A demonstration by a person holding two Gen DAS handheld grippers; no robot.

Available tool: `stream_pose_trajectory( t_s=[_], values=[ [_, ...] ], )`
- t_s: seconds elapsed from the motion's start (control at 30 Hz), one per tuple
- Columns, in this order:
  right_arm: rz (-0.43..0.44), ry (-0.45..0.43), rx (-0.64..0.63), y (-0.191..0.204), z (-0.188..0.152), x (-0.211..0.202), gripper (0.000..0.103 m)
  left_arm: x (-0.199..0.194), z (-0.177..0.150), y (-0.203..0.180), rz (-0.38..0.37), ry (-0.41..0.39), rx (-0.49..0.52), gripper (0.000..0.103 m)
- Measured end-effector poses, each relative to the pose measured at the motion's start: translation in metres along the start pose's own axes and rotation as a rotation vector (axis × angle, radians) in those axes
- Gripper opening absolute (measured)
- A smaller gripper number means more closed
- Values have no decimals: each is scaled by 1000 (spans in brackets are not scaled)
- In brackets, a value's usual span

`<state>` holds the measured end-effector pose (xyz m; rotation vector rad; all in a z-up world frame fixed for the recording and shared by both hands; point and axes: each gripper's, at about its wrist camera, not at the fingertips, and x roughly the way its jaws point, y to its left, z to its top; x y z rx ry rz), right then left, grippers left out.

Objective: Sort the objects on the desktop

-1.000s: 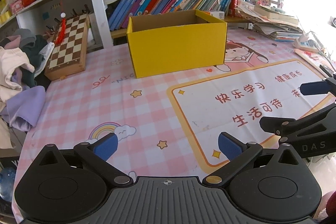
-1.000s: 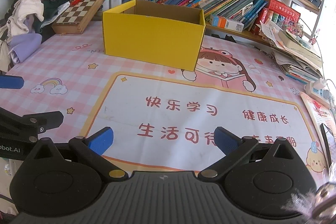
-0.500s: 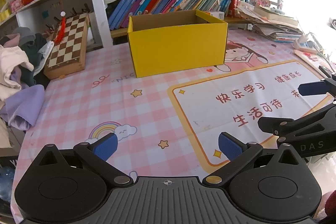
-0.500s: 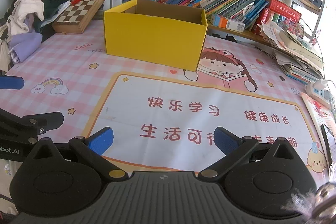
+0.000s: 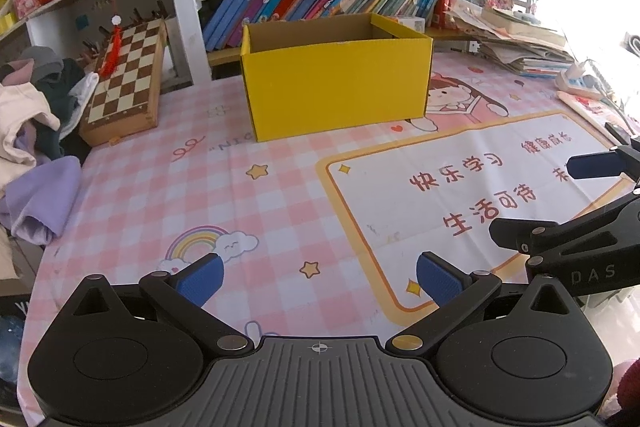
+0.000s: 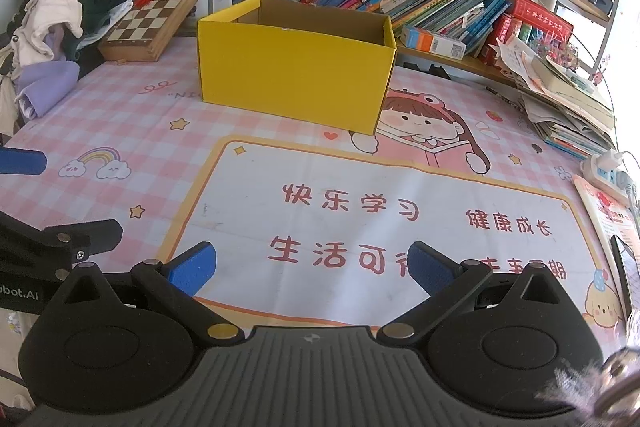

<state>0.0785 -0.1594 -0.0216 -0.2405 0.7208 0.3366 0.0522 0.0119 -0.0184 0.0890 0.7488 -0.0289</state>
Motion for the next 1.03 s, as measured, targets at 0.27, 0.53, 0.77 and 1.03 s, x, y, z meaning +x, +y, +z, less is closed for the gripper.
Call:
stream_pose_trajectory(
  t_s=[0.27,0.53,0.77,1.03],
  values=[
    [2,4,-1,0,0,1,103,0,-2,-1,-4,-2,13,103],
    [5,10,-1,1,1,2,103,-1,-1,-1,-7,-1,7,103],
    [-1,15,3,4,1,3,103,0,-1,2,-18,2,-11,103],
    [4,24,-8,5,-1,4,103,-1,-1,4,-28,-16,-39,103]
  ],
)
